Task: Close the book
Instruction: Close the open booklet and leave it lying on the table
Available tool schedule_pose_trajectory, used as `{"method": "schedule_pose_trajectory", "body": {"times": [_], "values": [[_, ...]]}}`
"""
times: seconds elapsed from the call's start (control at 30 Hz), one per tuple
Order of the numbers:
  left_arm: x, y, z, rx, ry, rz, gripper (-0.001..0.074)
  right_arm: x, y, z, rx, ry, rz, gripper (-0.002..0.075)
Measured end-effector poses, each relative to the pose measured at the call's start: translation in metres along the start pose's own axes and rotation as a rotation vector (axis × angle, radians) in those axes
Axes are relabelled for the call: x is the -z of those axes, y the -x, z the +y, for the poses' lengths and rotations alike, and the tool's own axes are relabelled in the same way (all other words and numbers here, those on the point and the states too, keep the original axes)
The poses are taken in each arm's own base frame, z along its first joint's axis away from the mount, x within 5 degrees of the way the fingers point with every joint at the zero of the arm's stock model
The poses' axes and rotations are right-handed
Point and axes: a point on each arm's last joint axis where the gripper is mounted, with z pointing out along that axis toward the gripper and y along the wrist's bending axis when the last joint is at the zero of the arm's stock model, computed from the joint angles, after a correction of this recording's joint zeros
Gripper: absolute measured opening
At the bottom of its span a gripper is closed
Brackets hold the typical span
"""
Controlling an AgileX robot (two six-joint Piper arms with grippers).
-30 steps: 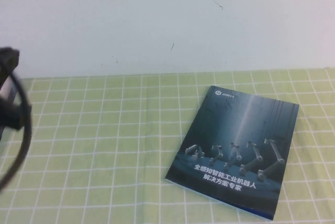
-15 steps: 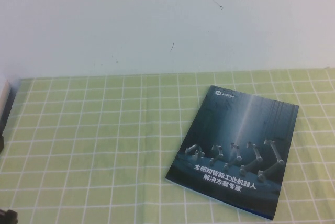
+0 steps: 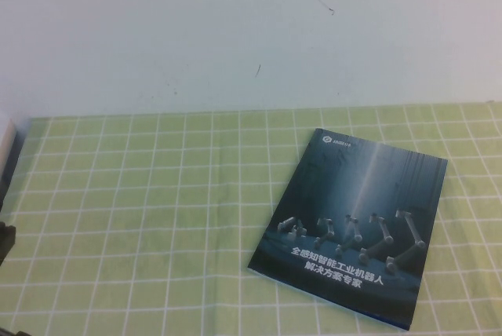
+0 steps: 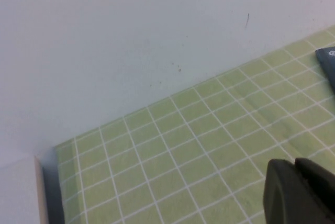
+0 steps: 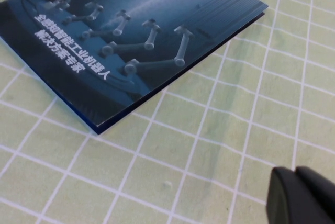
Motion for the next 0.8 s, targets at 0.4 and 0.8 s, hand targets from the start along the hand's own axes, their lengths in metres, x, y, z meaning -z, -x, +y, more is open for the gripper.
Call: {"method": "schedule_pose_trajectory", "body": {"times": [0.4,0.8], "values": [[0.037,-0.023,0.008,0.002,0.249,-0.141,-0.0003,0.000,0.000,0.000,-0.002,0.001,-0.001,-0.0003],[0.016,-0.127,-0.010,0.196,0.257,0.080,-0.0003,0.000,0.000,0.000,-0.002,0.001,-0.001,-0.0003]]}}
